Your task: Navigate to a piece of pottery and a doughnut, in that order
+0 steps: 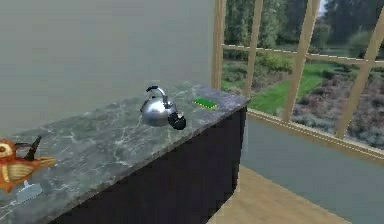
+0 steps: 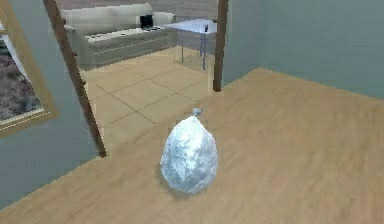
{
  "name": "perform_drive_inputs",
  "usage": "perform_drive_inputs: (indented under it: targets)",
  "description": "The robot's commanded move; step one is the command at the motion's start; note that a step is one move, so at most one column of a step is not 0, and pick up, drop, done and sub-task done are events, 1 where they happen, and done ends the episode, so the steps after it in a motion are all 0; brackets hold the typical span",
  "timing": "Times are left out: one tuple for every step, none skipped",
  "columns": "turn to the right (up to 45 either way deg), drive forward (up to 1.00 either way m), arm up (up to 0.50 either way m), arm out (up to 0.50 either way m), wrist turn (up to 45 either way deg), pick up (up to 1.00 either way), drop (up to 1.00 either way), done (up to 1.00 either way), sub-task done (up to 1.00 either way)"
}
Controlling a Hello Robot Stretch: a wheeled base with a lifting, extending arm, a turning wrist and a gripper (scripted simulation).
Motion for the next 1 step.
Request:
perform_drive_inputs:
  targets:
    - [0.0,0.00,0.00,0.00,0.0,0.00,0.00,1.00,0.00]
